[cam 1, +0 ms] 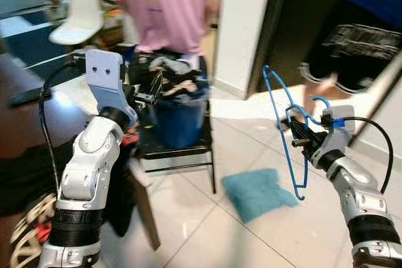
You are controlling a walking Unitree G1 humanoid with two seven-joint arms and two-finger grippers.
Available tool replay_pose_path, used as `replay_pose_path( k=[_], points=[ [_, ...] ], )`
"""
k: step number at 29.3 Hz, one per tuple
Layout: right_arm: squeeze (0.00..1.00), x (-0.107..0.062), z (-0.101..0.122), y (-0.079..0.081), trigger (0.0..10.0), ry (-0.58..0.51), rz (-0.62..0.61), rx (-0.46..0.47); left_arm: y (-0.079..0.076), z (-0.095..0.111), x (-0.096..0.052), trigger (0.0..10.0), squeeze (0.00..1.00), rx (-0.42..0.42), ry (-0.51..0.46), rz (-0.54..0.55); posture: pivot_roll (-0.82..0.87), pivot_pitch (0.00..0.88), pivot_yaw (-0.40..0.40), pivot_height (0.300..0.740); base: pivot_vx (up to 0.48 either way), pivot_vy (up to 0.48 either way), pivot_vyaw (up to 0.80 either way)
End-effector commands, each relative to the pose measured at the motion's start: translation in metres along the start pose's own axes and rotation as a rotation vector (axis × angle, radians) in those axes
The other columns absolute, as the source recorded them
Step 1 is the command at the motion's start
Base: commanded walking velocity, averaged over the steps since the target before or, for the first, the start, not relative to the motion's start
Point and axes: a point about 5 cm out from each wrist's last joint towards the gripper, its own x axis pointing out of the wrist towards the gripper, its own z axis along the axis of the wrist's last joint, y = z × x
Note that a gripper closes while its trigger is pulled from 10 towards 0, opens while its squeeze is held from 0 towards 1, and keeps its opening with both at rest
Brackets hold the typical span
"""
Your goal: Hang hanger
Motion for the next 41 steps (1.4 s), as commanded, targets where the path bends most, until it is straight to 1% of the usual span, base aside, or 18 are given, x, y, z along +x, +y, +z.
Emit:
replay_pose_path(
  k=[1,3,5,7,8,10,11,13,14,15,17,18,20,21,22,28,34,41],
  points=[
    [0.0,0.005,0.002,0.008,10.0,-0.005,0.02,-0.008,0.003,-0.009,-0.003,10.0,0.0,0.007,0.028,0.024,0.03,0.0,-0.002,0.74,0.0,0.0,-0.8],
    [0.0,0.005,0.002,0.009,10.0,-0.006,0.021,-0.009,0.004,-0.011,-0.003,10.0,0.0,0.005,0.032,0.03,0.03,0.0,-0.001,0.74,0.0,0.0,-0.8],
    [0.0,0.006,0.001,0.017,10.0,-0.013,0.029,-0.001,0.007,-0.021,-0.007,10.0,0.0,0.026,0.058,0.058,0.03,0.0,-0.002,0.74,0.0,0.0,-0.8],
    [0.0,0.006,0.0,0.02,10.0,-0.016,0.021,0.008,0.008,-0.035,-0.013,10.0,0.0,0.036,0.095,0.078,0.03,0.0,-0.002,0.74,0.0,0.0,-0.8],
    [0.0,0.006,0.0,0.02,10.0,-0.016,0.021,0.008,0.008,-0.035,-0.013,10.0,0.0,0.036,0.095,0.078,0.03,0.0,-0.002,0.74,0.0,0.0,-0.8],
    [0.0,0.004,-0.006,0.023,10.0,-0.008,-0.001,0.019,0.009,-0.057,-0.024,10.0,0.0,0.037,0.166,0.079,0.02,0.0,-0.001,0.74,0.0,0.0,-0.8],
    [0.0,0.004,-0.006,0.023,10.0,-0.008,-0.001,0.019,0.009,-0.057,-0.024,10.0,0.0,0.037,0.166,0.079,0.02,0.0,-0.001,0.74,0.0,0.0,-0.8],
    [0.0,0.0,-0.015,0.025,10.0,0.01,-0.017,0.028,0.01,-0.076,-0.034,10.0,0.0,0.023,0.228,0.086,0.02,0.0,-0.001,0.74,0.0,0.0,-0.8],
    [0.0,0.0,-0.015,0.025,10.0,0.01,-0.017,0.028,0.01,-0.076,-0.034,10.0,0.0,0.023,0.228,0.086,0.02,0.0,-0.001,0.74,0.0,0.0,-0.8],
    [0.0,-0.004,-0.024,0.025,10.0,0.033,-0.039,0.036,0.008,-0.094,-0.044,10.0,0.0,0.004,0.289,0.072,0.02,0.0,-0.001,0.74,0.0,0.0,-0.8],
    [0.0,-0.006,-0.028,0.024,10.0,0.044,-0.052,0.037,0.005,-0.105,-0.05,10.0,0.0,-0.011,0.325,0.055,0.01,0.0,0.003,0.74,0.0,0.0,-0.8],
    [0.0,-0.006,-0.028,0.024,10.0,0.044,-0.052,0.037,0.005,-0.105,-0.05,10.0,0.0,-0.011,0.325,0.055,0.01,0.0,0.003,0.74,0.0,0.0,-0.8],
    [0.0,-0.007,-0.031,0.024,10.0,0.051,-0.058,0.036,0.002,-0.114,-0.057,10.0,0.0,-0.012,0.349,0.044,0.01,0.0,0.005,0.74,0.0,0.0,-0.8],
    [0.0,-0.007,-0.031,0.024,10.0,0.051,-0.058,0.036,0.002,-0.114,-0.057,10.0,0.0,-0.012,0.349,0.044,0.01,0.0,0.005,0.74,0.0,0.0,-0.8],
    [0.0,-0.008,-0.03,0.024,10.0,0.045,-0.064,0.041,0.001,-0.118,-0.06,10.0,0.0,-0.007,0.355,0.046,0.01,0.0,0.005,0.74,0.0,0.0,-0.8],
    [0.0,-0.008,-0.027,0.024,10.0,0.028,-0.067,0.046,0.002,-0.116,-0.057,10.0,0.0,0.004,0.329,0.061,0.02,0.002,0.002,0.74,0.0,0.0,0.0],
    [0.0,-0.006,-0.02,0.022,10.0,0.004,-0.065,0.042,0.012,-0.103,-0.048,10.0,0.0,0.031,0.264,0.088,0.02,0.002,0.002,0.74,0.0,0.0,0.0],
    [0.0,-0.005,-0.017,0.023,10.0,-0.008,-0.06,0.042,0.016,-0.095,-0.043,10.0,0.0,0.04,0.227,0.092,0.02,0.001,0.003,0.74,0.0,0.0,0.0]
  ],
)
